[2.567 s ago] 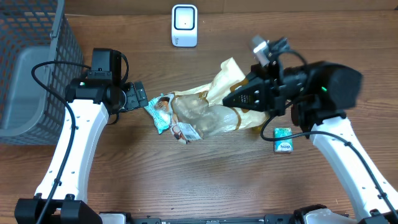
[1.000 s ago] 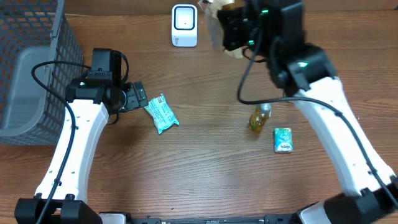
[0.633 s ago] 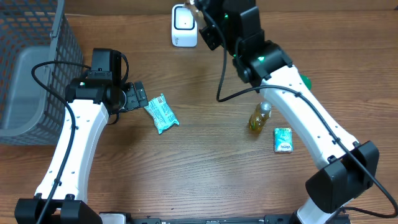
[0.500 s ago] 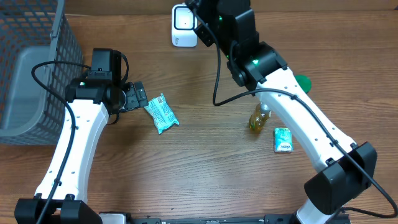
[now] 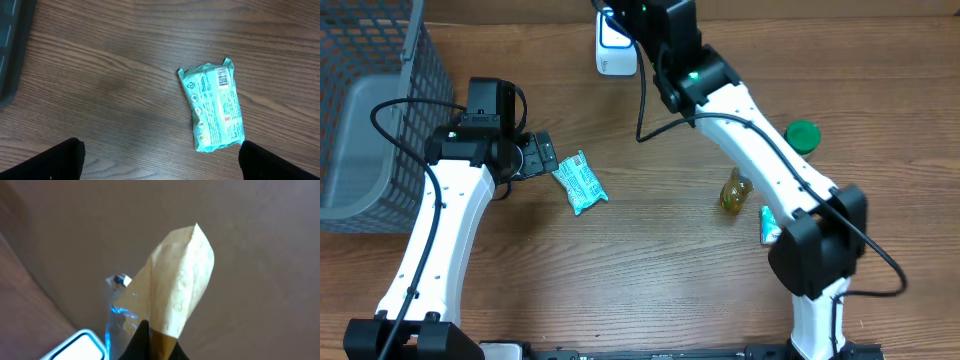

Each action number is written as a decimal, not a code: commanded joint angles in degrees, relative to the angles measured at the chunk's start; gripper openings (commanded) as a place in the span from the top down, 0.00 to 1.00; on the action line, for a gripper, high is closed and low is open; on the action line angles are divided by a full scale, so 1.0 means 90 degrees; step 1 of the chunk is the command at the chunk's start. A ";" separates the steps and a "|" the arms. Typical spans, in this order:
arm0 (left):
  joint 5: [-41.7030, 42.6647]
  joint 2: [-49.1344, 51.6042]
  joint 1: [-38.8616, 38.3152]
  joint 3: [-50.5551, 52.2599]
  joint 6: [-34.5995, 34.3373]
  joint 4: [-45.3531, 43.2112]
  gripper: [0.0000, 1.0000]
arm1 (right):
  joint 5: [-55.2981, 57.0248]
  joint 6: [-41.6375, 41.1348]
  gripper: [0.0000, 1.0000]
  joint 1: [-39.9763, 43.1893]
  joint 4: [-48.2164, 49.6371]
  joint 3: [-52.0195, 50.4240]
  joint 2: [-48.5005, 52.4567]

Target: Scan the item barcode

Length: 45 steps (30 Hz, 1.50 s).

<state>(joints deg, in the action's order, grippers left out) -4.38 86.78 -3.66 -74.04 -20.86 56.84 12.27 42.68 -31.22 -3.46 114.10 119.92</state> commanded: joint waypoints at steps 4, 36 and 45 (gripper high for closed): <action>-0.0056 -0.0024 0.0012 -0.0068 0.0007 -0.0010 0.00 | 0.0029 0.1010 0.96 0.0017 0.0947 0.0206 0.0680; -0.0056 -0.0024 0.0012 -0.0066 0.0007 -0.0010 0.00 | -0.1389 0.0578 0.96 -0.0005 0.0631 0.0199 0.1829; -0.0056 -0.0024 0.0012 -0.0066 0.0007 -0.0010 0.00 | -0.1819 0.0209 0.96 -0.0029 0.0658 0.0199 0.1829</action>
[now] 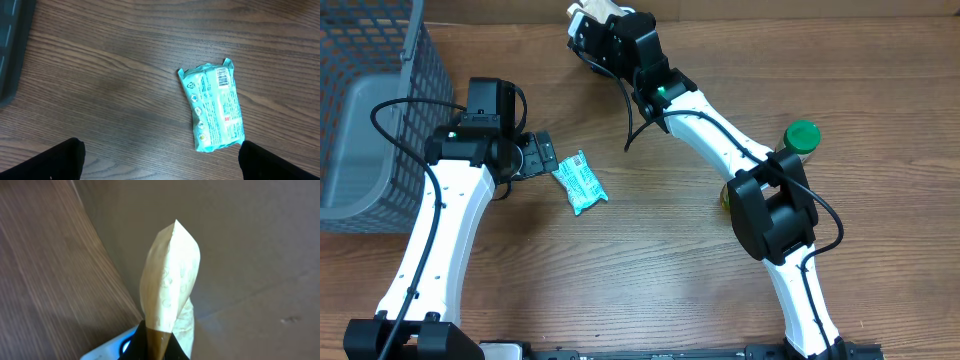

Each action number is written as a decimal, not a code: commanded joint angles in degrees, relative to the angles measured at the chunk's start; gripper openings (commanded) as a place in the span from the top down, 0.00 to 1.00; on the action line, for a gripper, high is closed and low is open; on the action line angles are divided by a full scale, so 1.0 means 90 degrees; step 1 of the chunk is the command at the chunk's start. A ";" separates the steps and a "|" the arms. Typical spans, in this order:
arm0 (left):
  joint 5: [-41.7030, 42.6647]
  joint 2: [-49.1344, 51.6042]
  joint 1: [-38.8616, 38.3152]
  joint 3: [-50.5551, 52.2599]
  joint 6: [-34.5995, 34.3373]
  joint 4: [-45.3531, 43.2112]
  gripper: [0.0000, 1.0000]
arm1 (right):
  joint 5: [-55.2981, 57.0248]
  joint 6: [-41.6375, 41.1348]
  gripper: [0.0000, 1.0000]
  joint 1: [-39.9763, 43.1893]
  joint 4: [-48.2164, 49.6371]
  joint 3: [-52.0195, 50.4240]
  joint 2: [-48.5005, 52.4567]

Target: Scan the item barcode

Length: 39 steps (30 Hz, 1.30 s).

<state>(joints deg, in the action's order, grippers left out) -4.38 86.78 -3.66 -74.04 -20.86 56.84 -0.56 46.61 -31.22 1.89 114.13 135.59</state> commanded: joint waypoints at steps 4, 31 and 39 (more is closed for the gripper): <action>-0.0056 -0.0024 0.0012 -0.0066 0.0007 -0.0007 0.00 | -0.0379 -0.0352 0.96 -0.0029 0.0012 0.0197 0.0087; -0.0056 -0.0024 0.0012 -0.0066 0.0007 -0.0010 0.00 | -0.1622 -0.4685 0.96 0.0787 -0.6642 0.0189 -0.3048; -0.0056 -0.0024 0.0012 -0.0066 0.0007 -0.0010 0.00 | -0.1586 -0.4685 0.96 0.1377 -0.7958 0.0153 -0.2684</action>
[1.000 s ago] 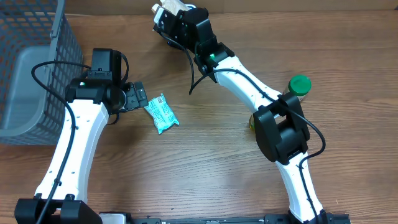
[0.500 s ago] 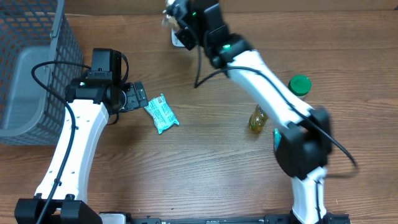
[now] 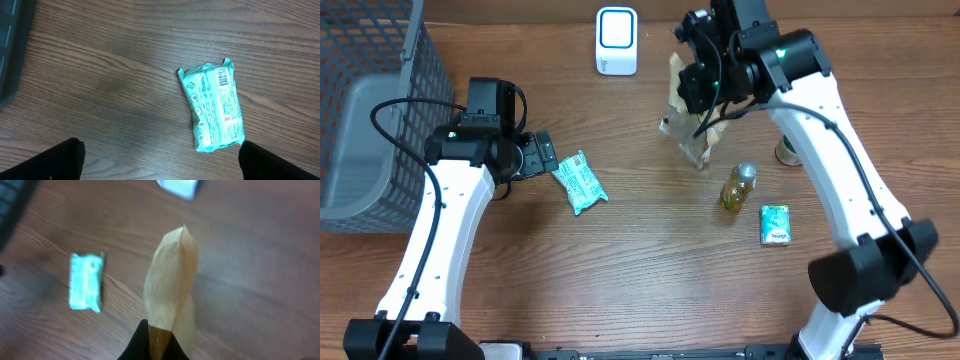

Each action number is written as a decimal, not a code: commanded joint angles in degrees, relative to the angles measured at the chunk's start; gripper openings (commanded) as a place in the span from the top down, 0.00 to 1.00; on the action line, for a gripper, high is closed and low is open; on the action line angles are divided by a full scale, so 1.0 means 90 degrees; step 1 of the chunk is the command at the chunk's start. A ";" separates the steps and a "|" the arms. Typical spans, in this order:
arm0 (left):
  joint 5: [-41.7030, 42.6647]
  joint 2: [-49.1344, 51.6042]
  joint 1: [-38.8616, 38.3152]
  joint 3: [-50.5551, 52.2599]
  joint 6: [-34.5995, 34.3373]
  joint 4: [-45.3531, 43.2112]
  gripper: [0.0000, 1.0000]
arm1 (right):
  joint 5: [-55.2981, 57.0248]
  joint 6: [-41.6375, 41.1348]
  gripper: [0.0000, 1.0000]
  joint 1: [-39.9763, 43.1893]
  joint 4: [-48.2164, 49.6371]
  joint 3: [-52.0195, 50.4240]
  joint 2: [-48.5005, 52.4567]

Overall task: Scan the item barcode
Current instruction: 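Carry the packet right and lower it near the green jar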

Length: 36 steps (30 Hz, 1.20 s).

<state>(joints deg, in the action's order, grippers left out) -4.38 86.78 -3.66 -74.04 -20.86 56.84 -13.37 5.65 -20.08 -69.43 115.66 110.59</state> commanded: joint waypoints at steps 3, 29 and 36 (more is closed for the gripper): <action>-0.0056 -0.0024 0.0012 -0.0066 0.0010 -0.0007 0.00 | 0.0036 -0.0134 0.96 0.0325 -0.0136 -0.0036 0.0219; -0.0056 -0.0024 0.0012 -0.0066 0.0007 -0.0007 0.00 | 0.1812 -0.0675 0.00 0.1073 -0.0457 -0.0066 0.0515; -0.0056 -0.0024 0.0012 -0.0066 0.0010 -0.0007 0.01 | 0.3218 -0.1489 0.00 0.1073 -0.0177 -0.0063 0.0515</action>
